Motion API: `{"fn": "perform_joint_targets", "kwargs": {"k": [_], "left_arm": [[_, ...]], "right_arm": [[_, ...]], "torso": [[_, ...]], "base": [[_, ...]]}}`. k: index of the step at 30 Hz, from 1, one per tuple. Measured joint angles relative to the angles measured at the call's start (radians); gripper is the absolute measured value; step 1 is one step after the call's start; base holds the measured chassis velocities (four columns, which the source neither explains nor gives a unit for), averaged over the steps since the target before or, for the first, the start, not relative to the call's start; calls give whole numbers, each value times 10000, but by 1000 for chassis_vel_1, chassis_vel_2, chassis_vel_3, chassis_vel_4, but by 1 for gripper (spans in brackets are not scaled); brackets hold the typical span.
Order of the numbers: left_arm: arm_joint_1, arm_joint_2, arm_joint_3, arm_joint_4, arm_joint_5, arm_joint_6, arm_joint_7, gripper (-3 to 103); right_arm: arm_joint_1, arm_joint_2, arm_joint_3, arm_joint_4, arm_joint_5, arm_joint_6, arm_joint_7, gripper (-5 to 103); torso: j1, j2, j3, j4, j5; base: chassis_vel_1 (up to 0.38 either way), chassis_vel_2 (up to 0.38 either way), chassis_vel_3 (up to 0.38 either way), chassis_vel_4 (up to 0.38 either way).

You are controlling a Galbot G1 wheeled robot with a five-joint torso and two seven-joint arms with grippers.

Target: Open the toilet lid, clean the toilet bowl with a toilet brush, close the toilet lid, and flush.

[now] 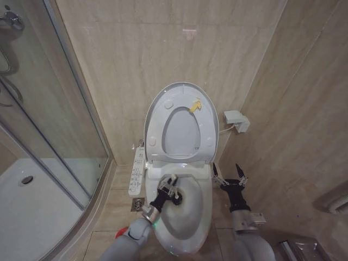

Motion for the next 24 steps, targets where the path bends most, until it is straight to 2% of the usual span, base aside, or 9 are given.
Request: {"fn": "perform_joint_targets", "kwargs": {"k": [5, 11, 15, 18, 24], "left_arm": [[427, 162, -380, -854, 401, -486, -12, 20], [688, 213, -622, -1069, 750, -776, -29, 20], [756, 149, -748, -1404, 887, -743, -270, 20], [869, 67, -851, -2035, 1078, -513, -520, 20], [1141, 104, -880, -2803, 1214, -256, -679, 20]], "right_arm": [[0, 0, 0, 1, 0, 0, 0, 100], [0, 0, 0, 0, 0, 0, 0, 100], [0, 0, 0, 0, 0, 0, 0, 100], [0, 0, 0, 1, 0, 0, 0, 100], [0, 0, 0, 0, 0, 0, 0, 100]], "torso": [[-1, 1, -1, -1, -1], [-1, 0, 0, 0, -1], [-1, 1, -1, -1, 0], [-1, 1, -1, -2, 0], [-2, 1, -1, -2, 0]], "base": [[0, 0, 0, 0], [0, 0, 0, 0], [0, 0, 0, 0], [0, 0, 0, 0], [0, 0, 0, 0]]}}
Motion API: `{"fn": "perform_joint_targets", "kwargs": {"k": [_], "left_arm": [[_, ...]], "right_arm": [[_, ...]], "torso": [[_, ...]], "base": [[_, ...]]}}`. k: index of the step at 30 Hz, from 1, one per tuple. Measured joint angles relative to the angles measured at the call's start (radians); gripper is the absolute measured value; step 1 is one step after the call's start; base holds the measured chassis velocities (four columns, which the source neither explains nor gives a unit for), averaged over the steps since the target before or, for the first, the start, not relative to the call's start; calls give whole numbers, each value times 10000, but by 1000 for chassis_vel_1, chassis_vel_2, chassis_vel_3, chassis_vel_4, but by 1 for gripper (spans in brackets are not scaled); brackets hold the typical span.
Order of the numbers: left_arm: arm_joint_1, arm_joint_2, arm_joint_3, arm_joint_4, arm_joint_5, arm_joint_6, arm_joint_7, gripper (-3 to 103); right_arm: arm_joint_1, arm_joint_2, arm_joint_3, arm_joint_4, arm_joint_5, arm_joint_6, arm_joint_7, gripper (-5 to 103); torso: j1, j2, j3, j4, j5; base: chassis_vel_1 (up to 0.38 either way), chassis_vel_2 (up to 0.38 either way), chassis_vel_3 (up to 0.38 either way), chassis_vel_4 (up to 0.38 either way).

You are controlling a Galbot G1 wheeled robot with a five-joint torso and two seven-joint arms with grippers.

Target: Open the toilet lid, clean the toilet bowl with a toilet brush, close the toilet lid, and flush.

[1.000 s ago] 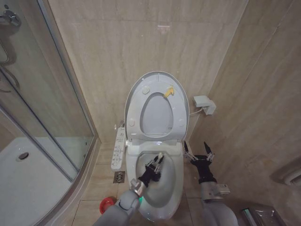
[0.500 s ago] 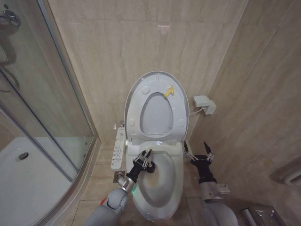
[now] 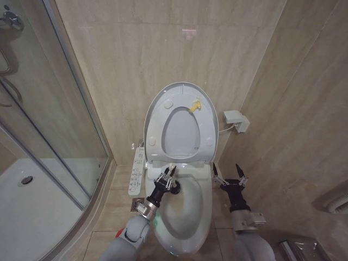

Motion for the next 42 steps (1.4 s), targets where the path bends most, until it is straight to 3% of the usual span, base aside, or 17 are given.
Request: {"fn": "perform_joint_targets", "kwargs": {"k": [13, 21, 35, 42], "left_arm": [[1661, 685, -551, -2838, 539, 846, -569, 20], [2943, 1151, -1147, -4526, 840, 985, -891, 20], [4441, 1425, -1945, -6070, 1402, 1211, -1601, 20], [5967, 1218, -2581, -6632, 2107, 1146, -1916, 20]], "right_arm": [[0, 0, 0, 0, 0, 0, 0, 100], [0, 0, 0, 0, 1, 0, 0, 100], [0, 0, 0, 1, 1, 0, 0, 100], [0, 0, 0, 1, 0, 0, 0, 100]], "torso": [[-1, 0, 0, 2, -1], [-1, 1, -1, 3, 0], [-1, 1, -1, 1, -1], [-1, 1, -1, 3, 0]], "base": [[0, 0, 0, 0], [0, 0, 0, 0], [0, 0, 0, 0], [0, 0, 0, 0]]}}
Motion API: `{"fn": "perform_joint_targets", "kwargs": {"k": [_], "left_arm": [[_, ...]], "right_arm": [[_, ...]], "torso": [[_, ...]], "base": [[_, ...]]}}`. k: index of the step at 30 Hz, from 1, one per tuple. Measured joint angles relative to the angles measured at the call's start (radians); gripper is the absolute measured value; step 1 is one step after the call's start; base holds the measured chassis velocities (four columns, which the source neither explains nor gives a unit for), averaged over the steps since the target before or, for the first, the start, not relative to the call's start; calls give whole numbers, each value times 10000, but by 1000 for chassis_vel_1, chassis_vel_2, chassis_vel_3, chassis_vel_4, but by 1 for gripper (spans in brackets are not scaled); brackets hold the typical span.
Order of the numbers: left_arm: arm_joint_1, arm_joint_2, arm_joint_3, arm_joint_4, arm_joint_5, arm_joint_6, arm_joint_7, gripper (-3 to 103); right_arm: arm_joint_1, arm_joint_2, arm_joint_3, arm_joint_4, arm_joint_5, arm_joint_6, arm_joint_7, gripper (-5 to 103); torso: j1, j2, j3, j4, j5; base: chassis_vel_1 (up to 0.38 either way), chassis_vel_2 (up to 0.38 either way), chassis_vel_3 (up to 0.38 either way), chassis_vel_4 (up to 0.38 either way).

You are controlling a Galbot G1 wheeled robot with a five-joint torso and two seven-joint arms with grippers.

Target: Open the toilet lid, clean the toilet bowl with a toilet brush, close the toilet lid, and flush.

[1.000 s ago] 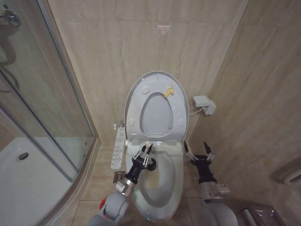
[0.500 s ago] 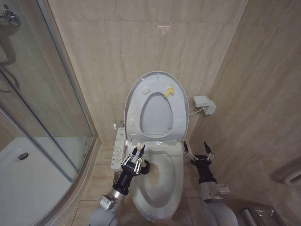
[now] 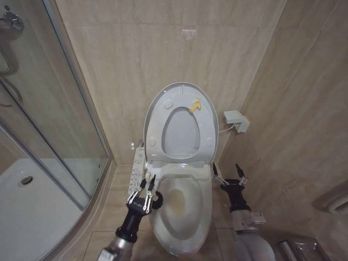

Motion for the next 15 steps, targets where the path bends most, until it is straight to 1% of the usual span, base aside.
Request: {"fn": "perform_joint_targets", "kwargs": {"k": [1, 2, 3, 4, 6, 8, 9, 11, 15], "left_arm": [[0, 0, 0, 0, 0, 0, 0, 20], [277, -54, -110, -115, 127, -70, -39, 20], [938, -212, -662, -357, 376, -358, -112, 20], [938, -212, -662, -357, 376, -358, -112, 20], [1233, -246, -1062, -376, 386, -554, -189, 20], [1343, -262, -1403, -184, 337, -750, -276, 20], [1343, -262, -1403, -184, 337, -750, -276, 20], [1371, -291, -1658, 176, 208, -902, -414, 20], [1307, -390, -1764, 634, 158, -1012, -583, 20]], "right_arm": [[0, 0, 0, 0, 0, 0, 0, 100], [0, 0, 0, 0, 0, 0, 0, 100], [0, 0, 0, 0, 0, 0, 0, 100], [0, 0, 0, 0, 0, 0, 0, 100], [0, 0, 0, 0, 0, 0, 0, 100], [0, 0, 0, 0, 0, 0, 0, 100], [0, 0, 0, 0, 0, 0, 0, 100], [0, 0, 0, 0, 0, 0, 0, 100], [0, 0, 0, 0, 0, 0, 0, 100]], "torso": [[0, 0, 0, 0, 0], [0, 0, 0, -1, 0], [1, 0, 0, -1, -1], [1, 0, 0, -1, -1], [1, 0, 1, -1, 0], [1, 0, 1, -2, 0], [1, 0, 1, -2, 0], [1, 0, 1, -2, 0], [1, 0, 1, -1, -1]], "base": [[0, 0, 0, 0], [0, 0, 0, 0], [0, 0, 0, 0], [0, 0, 0, 0], [0, 0, 0, 0], [0, 0, 0, 0], [0, 0, 0, 0], [0, 0, 0, 0], [0, 0, 0, 0]]}}
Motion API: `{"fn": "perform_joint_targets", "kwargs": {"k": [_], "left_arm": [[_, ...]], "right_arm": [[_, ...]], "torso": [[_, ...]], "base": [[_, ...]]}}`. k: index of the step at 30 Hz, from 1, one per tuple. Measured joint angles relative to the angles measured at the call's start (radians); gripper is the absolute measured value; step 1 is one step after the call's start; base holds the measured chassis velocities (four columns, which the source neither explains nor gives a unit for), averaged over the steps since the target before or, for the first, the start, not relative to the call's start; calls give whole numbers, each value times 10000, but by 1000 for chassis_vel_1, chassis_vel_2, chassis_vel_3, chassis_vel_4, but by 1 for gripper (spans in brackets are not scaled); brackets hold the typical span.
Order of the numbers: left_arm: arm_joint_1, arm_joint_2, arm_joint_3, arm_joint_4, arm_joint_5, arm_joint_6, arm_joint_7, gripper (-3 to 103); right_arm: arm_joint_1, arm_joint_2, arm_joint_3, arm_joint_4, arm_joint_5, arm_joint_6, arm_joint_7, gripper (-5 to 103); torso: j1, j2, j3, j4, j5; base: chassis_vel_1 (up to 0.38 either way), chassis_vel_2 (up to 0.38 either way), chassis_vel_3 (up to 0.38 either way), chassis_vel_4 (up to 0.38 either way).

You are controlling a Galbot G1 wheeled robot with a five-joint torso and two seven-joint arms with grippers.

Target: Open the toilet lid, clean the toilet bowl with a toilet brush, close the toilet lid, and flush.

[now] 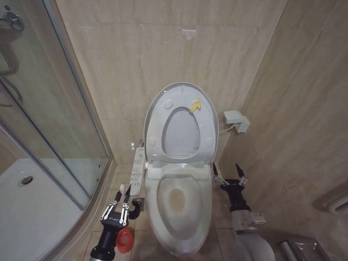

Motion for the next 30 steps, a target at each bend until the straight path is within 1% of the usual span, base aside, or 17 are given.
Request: {"fn": "perform_joint_targets", "kwargs": {"k": [5, 10, 13, 14, 16, 17, 20, 21, 23, 25, 27, 30], "left_arm": [[-135, -163, 163, 639, 201, -231, -210, 20], [-358, -341, 358, 1544, 368, -503, -621, 20], [-741, -496, 471, 2763, 710, -1105, -990, 20], [-741, -496, 471, 2763, 710, -1105, -990, 20], [-1029, -525, 619, 3516, 819, -1393, -1201, 20], [-1029, -525, 619, 3516, 819, -1393, -1201, 20], [-1640, -493, 853, 4527, 818, -1667, -1476, 20], [-1640, -493, 853, 4527, 818, -1667, -1476, 20], [-2051, -485, 887, 5191, 780, -1904, -1598, 20], [-2294, -476, 922, 5639, 670, -1958, -1668, 20], [-2439, -463, 982, 5844, 544, -1965, -1677, 20], [-2747, -461, 1161, 6323, 282, -1968, -1674, 20]], "right_arm": [[0, 0, 0, 0, 0, 0, 0, 100], [0, 0, 0, 0, 0, 0, 0, 100], [0, 0, -1, 0, 0, 0, 0, 100], [0, 0, -1, 0, 0, 0, 0, 100], [0, 0, 0, 0, 0, 0, 0, 100], [0, 0, 0, 0, 0, 0, 0, 100], [0, 0, 0, 0, 0, 0, 0, 100], [0, 0, 0, 0, 0, 0, 0, 100], [0, 0, 0, 1, 0, 0, 0, 100], [0, 0, 0, 0, 0, 0, 0, 100], [0, 0, 0, 0, 0, 0, 0, 100], [0, 0, 0, 0, 0, 0, 0, 100]], "torso": [[0, 0, 0, -1, 1], [0, 0, 0, 0, 1], [0, 0, 0, -1, 1], [0, 0, 0, -1, 1], [0, -1, 0, 1, 0], [0, -1, 0, 1, 0], [0, -1, 0, -2, 0], [0, -1, 0, -2, 0], [0, -1, 0, -2, 0], [0, -1, 1, 0, 1], [0, -1, 0, 2, 1], [0, -1, 1, -1, 0]], "base": [[0, 0, 0, 0], [0, 0, 0, 0], [0, 0, 0, 0], [0, 0, 0, 0], [0, 0, 0, 0], [0, 0, 0, 0], [0, 0, 0, 0], [0, 0, 0, 0], [0, 0, 0, 0], [0, 0, 0, 0], [0, 0, 0, 0], [0, 0, 0, 0]]}}
